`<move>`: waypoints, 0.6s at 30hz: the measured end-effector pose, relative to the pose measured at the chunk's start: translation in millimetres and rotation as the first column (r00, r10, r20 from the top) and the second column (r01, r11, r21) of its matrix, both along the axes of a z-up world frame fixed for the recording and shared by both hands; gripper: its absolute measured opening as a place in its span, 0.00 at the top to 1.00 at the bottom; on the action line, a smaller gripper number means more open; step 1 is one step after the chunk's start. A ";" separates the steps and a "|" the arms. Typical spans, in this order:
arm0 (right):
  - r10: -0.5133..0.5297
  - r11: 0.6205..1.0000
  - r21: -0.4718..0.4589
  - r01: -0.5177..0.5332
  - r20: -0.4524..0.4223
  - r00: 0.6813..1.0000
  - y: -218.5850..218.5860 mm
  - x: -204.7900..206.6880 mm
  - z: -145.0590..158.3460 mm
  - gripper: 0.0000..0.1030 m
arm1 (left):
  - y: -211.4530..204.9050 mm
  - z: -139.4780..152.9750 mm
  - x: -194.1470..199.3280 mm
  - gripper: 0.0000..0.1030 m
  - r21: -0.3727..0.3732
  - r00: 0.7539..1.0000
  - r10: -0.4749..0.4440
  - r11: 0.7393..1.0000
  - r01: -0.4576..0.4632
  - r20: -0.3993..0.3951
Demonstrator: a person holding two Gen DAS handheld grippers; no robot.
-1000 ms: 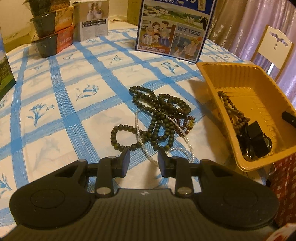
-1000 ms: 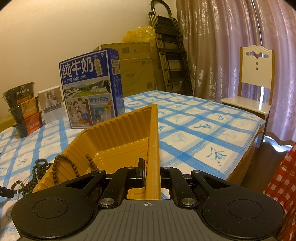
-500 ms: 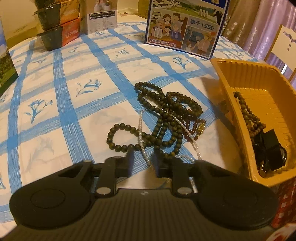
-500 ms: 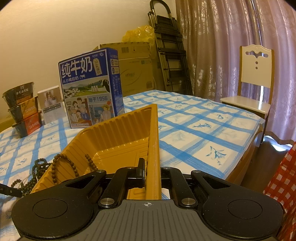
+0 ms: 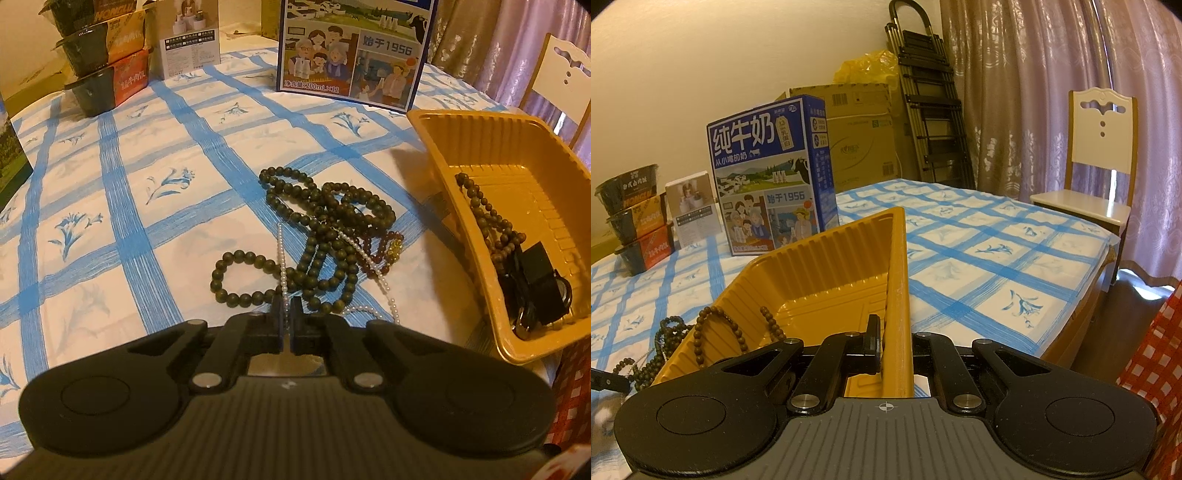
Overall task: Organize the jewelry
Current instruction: 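Lift the pearl strand with the left tool toward the tray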
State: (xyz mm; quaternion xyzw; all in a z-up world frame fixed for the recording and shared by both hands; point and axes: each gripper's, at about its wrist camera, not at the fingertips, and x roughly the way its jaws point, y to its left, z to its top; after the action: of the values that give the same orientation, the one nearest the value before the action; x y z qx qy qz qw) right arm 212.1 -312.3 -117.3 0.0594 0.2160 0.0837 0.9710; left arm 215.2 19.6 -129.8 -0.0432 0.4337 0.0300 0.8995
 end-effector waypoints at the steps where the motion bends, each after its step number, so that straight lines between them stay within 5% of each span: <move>1: 0.000 1.000 0.000 0.000 -0.001 1.000 -0.3 0.4 0.2 0.93 | 0.1 1.1 -0.2 0.98 0.001 1.000 -0.001 1.000 0.001 0.003; 18: -0.001 1.000 0.008 0.001 -0.005 1.000 -2.4 -0.8 -1.5 0.93 | 7.2 49.2 -12.8 0.98 -0.020 0.993 -0.016 1.000 0.019 0.116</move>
State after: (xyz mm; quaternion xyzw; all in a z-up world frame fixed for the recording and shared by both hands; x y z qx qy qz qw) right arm 211.3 -314.6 -118.8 0.0635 0.2181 0.0840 0.9702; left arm 202.5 26.8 -80.6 -0.0507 0.3813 0.0149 0.9229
